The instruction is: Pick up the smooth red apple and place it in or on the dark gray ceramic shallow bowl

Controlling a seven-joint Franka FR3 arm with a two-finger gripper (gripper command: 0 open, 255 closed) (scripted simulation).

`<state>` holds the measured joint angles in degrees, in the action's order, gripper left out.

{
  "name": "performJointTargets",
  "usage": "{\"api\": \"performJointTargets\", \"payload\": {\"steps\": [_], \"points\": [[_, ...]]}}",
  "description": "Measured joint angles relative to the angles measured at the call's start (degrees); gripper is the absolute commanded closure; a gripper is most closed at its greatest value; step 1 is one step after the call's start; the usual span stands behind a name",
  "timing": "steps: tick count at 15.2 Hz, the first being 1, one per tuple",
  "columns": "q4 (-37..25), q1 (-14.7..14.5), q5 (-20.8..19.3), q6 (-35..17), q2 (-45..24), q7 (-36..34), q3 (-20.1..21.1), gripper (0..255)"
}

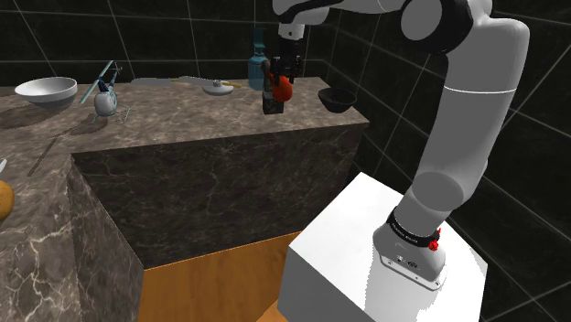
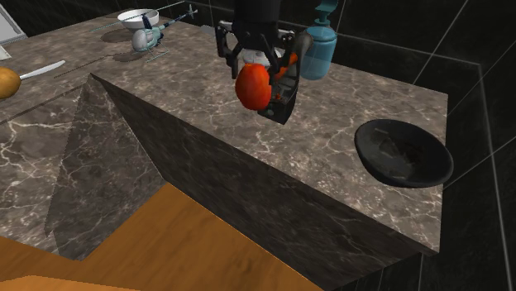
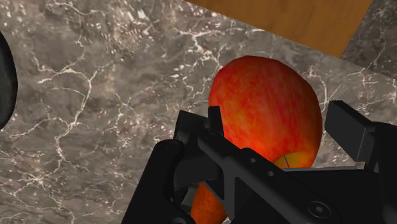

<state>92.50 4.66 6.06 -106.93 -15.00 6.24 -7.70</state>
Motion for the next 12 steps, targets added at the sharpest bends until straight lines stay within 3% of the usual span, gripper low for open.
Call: {"api": "performJointTargets", "payload": {"steps": [6,12], "points": [[-3.8,0.1,-0.2,4.3,0.5,-0.3,-0.1,255],[-5.0,4.0,0.3,6.0,0.5,5.7,-2.3,255]]}}
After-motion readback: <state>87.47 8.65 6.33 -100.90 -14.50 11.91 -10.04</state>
